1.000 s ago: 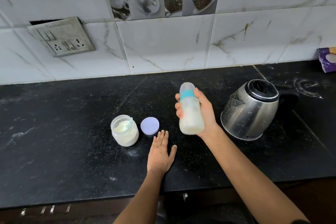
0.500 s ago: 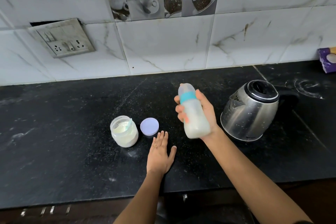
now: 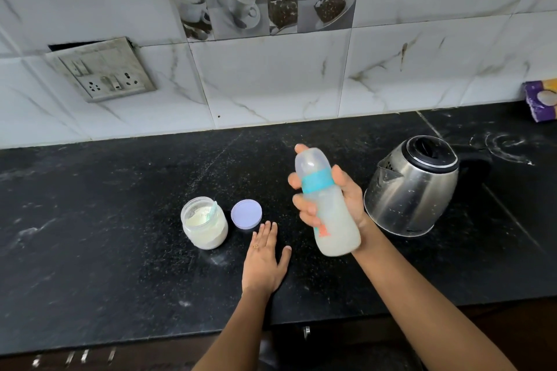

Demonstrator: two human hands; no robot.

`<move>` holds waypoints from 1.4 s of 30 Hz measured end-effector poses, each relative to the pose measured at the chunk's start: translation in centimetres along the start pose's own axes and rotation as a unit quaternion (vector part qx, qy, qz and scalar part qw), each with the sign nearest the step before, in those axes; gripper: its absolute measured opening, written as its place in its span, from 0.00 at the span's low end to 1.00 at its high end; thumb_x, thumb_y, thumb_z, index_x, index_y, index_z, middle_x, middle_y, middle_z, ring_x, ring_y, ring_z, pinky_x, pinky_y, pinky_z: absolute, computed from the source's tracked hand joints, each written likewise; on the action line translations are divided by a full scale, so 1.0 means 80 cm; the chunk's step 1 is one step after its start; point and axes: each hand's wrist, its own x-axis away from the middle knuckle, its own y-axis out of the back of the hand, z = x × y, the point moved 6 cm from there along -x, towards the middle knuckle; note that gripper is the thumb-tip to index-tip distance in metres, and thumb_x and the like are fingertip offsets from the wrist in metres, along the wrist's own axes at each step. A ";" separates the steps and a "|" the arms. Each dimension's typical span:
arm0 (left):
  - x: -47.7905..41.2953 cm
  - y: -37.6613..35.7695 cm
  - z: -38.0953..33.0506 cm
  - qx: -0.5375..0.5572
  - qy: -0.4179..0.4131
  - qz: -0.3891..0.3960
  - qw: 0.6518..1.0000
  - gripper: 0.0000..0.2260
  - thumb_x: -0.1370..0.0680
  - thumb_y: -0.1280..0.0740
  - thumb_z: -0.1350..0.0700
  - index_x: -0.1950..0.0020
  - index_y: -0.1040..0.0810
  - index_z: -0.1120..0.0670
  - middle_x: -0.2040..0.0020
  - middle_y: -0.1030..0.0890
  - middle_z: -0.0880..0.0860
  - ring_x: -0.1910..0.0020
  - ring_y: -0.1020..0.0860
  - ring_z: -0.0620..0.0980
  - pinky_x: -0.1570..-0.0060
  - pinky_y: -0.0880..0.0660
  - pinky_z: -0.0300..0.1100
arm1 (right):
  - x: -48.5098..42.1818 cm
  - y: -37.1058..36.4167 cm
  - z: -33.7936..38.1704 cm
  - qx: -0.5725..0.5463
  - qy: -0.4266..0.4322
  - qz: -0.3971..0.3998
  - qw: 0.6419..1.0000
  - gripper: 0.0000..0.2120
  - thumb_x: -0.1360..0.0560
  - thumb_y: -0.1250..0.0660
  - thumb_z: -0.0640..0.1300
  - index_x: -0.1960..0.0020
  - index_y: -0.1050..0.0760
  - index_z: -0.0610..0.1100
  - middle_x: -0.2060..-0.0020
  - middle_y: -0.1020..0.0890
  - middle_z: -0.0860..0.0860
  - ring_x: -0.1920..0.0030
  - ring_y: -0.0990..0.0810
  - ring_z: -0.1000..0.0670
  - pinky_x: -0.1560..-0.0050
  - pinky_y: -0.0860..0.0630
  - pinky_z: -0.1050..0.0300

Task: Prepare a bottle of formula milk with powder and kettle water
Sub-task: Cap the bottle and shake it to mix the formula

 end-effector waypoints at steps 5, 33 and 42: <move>0.000 0.002 -0.001 0.008 0.005 -0.001 1.000 0.29 0.19 0.45 0.44 0.21 0.48 0.53 0.21 0.48 0.49 0.23 0.55 0.42 0.27 0.63 0.36 | -0.009 0.014 0.001 -0.056 -0.010 -0.082 0.995 0.33 0.38 0.20 0.48 0.39 0.29 0.39 0.54 0.23 0.44 0.66 0.23 0.49 0.69 0.22 0.56; 0.000 0.001 0.001 -0.003 -0.001 -0.003 1.000 0.29 0.19 0.46 0.44 0.21 0.48 0.53 0.21 0.49 0.50 0.23 0.55 0.43 0.29 0.66 0.33 | -0.005 0.037 -0.012 -0.095 -0.032 -0.049 0.994 0.26 0.27 0.30 0.45 0.32 0.32 0.41 0.51 0.25 0.39 0.64 0.23 0.45 0.67 0.21 0.53; 0.001 0.000 0.000 -0.003 -0.002 -0.001 1.000 0.29 0.19 0.46 0.43 0.21 0.49 0.53 0.21 0.48 0.50 0.23 0.55 0.43 0.28 0.65 0.34 | -0.002 0.045 -0.012 -0.078 -0.013 -0.069 0.994 0.25 0.29 0.28 0.45 0.34 0.28 0.41 0.53 0.24 0.41 0.66 0.23 0.46 0.68 0.22 0.54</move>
